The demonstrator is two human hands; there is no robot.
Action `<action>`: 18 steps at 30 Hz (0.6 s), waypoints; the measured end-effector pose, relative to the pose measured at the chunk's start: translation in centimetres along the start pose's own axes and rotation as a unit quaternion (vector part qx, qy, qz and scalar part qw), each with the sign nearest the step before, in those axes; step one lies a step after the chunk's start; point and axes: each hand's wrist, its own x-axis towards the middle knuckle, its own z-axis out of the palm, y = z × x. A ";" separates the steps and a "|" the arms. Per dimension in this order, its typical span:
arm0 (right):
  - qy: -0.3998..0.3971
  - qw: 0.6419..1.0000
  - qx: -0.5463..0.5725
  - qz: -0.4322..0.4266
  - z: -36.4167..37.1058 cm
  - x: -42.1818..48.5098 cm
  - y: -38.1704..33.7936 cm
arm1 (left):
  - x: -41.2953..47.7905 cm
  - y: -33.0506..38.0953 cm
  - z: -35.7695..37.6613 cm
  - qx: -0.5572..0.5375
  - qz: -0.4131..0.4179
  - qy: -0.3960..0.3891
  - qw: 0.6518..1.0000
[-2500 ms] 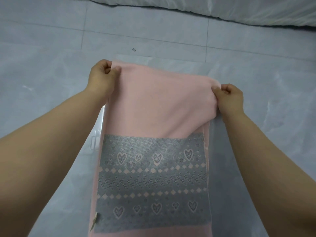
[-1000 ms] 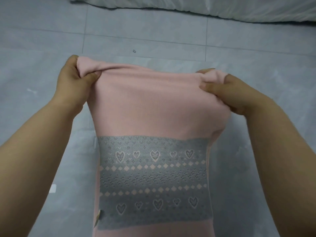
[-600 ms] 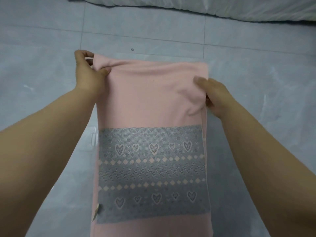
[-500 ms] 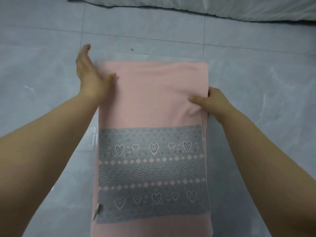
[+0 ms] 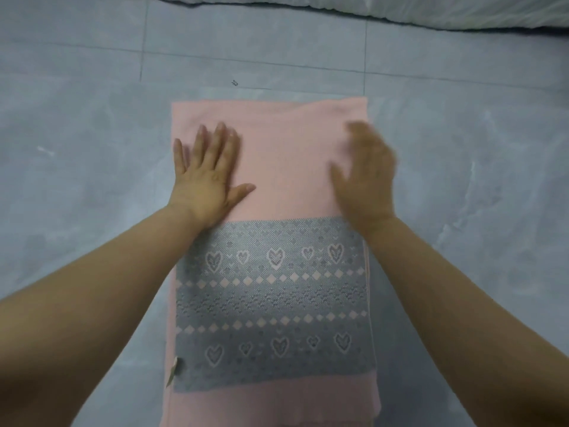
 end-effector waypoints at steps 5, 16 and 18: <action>-0.212 0.973 -0.093 -0.020 1.0 -6.2 1.2 | -7.1 0.4 5.1 0.068 0.152 0.015 0.986; -0.334 0.934 -0.122 0.020 -6.4 -25.7 2.5 | -24.5 -2.5 10.2 0.093 0.172 -0.064 0.979; -0.346 0.926 -0.131 0.075 -7.8 -28.0 1.9 | -27.0 -2.6 10.2 0.093 0.151 -0.094 0.980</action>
